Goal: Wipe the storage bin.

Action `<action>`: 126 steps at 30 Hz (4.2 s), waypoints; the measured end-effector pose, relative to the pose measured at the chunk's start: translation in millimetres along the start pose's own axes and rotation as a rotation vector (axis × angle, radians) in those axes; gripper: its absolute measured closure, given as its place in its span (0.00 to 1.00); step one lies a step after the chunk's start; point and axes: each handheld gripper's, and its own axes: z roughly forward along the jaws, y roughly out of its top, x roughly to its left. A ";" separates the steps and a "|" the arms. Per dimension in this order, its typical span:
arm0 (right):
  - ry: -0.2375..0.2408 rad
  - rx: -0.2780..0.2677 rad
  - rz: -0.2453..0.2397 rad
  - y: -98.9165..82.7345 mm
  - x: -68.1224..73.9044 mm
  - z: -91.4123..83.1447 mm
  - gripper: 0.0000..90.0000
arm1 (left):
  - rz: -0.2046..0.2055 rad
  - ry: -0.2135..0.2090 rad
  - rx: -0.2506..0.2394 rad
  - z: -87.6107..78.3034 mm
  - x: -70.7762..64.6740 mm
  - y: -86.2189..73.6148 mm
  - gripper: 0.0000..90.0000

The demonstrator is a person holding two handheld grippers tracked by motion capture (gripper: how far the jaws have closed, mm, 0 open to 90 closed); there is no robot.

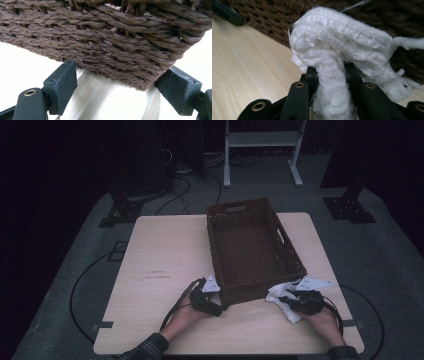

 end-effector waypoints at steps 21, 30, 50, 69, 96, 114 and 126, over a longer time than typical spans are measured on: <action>-0.011 -0.107 -0.045 17.4 11.6 -23.2 0.78 | 0.001 0.000 -0.001 0.0 0.0 0.0 0.20; -0.023 -0.152 -0.068 24.9 15.0 -36.4 0.78 | 0.001 -0.001 -0.003 0.1 -0.1 0.0 0.20; 0.021 -0.242 -0.059 34.6 18.5 -44.2 0.78 | 0.001 -0.001 -0.003 0.1 -0.1 0.0 0.21; 0.073 -0.090 -0.060 24.7 23.4 -3.8 0.78 | 0.001 -0.001 -0.003 0.1 -0.2 -0.1 0.21; 0.093 0.009 -0.095 20.6 30.7 18.4 0.78 | 0.001 -0.002 -0.004 0.0 -0.2 -0.1 0.21; 0.083 -0.143 -0.143 45.2 43.3 -17.6 0.78 | 0.002 -0.002 -0.004 0.0 -0.1 -0.1 0.21; 0.120 -0.255 -0.139 64.1 45.4 -30.5 0.78 | 0.002 -0.002 -0.004 0.0 -0.1 -0.1 0.21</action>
